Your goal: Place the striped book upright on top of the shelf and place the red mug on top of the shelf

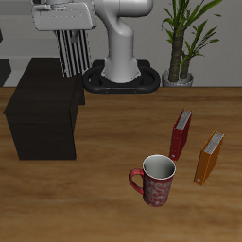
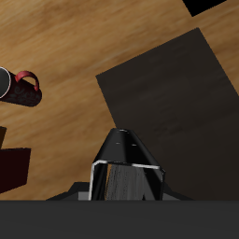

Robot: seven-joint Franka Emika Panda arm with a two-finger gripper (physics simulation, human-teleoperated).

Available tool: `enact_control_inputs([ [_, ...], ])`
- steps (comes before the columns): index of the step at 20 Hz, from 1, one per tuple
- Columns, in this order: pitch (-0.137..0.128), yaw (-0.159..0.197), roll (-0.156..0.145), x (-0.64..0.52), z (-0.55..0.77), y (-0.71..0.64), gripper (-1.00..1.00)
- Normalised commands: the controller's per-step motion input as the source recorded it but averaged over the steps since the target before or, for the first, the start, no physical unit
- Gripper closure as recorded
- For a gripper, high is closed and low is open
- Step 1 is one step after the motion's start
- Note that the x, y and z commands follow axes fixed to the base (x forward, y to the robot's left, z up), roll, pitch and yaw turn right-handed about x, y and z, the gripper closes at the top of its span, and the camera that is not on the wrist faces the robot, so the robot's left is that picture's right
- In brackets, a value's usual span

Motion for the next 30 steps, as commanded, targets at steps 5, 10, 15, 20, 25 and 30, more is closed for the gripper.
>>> enact_control_inputs([
  [5, -0.031, -0.086, 0.002, -0.31, 0.24, -0.22, 1.00],
  [10, -0.049, -0.141, -0.082, -0.16, 0.06, -0.41, 1.00],
  [15, -0.017, -0.111, -0.009, -0.20, -0.05, -0.30, 1.00],
  [20, -0.002, -0.140, -0.002, -0.30, -0.12, -0.24, 1.00],
  [25, -0.004, -0.197, -0.029, -0.52, -0.18, -0.18, 1.00],
  [30, -0.052, -0.089, -0.056, -0.55, -0.04, -0.23, 1.00],
])
